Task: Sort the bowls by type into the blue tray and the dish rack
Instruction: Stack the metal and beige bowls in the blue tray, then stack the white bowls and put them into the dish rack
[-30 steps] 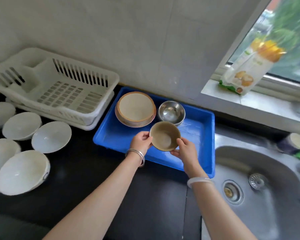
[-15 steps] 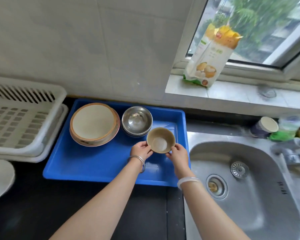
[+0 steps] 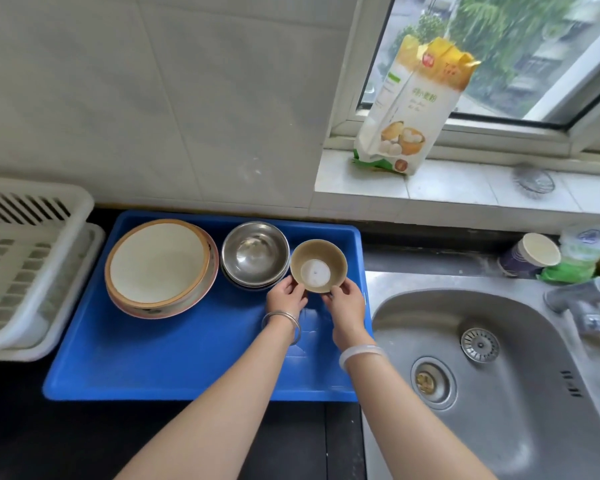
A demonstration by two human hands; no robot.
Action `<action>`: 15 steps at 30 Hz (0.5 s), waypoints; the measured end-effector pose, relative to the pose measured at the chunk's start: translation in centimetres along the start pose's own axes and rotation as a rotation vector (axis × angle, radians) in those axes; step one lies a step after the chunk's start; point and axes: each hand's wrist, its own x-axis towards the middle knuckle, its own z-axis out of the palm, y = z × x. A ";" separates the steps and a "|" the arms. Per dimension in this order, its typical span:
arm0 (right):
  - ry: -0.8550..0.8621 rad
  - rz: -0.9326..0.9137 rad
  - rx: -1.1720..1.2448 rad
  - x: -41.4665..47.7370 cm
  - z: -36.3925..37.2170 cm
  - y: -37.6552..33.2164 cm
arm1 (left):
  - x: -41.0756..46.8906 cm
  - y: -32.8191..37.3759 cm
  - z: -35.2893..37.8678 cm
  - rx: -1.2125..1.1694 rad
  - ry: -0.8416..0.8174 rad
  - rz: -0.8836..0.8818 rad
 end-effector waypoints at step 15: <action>-0.040 0.028 0.034 0.3 0.1 -0.9 | 0.2 0.3 0.7 0.054 -0.002 0.004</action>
